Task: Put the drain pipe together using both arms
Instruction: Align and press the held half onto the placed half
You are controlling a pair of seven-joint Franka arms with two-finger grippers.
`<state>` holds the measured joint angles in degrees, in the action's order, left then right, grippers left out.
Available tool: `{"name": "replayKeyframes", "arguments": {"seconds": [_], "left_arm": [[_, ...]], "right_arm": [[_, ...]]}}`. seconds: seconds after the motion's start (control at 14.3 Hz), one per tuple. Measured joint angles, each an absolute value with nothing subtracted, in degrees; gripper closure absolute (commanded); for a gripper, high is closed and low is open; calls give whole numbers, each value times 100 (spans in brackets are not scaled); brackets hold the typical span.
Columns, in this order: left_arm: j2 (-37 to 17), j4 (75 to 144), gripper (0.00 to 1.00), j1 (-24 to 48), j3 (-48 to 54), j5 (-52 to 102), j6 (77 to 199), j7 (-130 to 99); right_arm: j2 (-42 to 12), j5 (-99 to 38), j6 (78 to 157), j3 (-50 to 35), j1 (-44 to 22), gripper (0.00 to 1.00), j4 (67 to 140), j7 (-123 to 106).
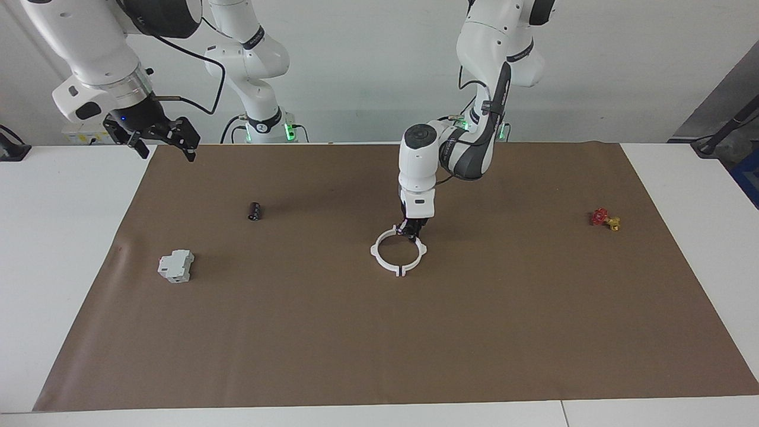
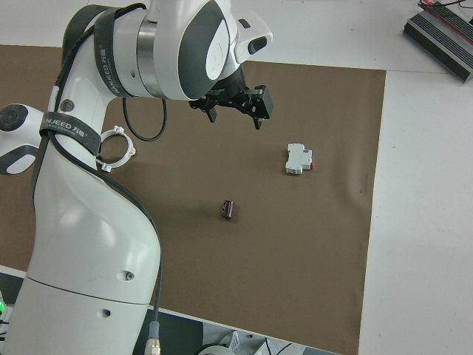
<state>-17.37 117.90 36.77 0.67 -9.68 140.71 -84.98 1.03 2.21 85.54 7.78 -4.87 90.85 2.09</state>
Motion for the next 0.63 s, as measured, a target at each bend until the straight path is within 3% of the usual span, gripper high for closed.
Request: {"name": "replayKeyframes", "arguments": {"seconds": [0.63], "left_arm": [[-1744, 11790, 100, 3681, 65, -1124, 14079, -8499]], "right_arm": [[103, 221, 8554, 778, -487, 0, 9086, 209]]}}
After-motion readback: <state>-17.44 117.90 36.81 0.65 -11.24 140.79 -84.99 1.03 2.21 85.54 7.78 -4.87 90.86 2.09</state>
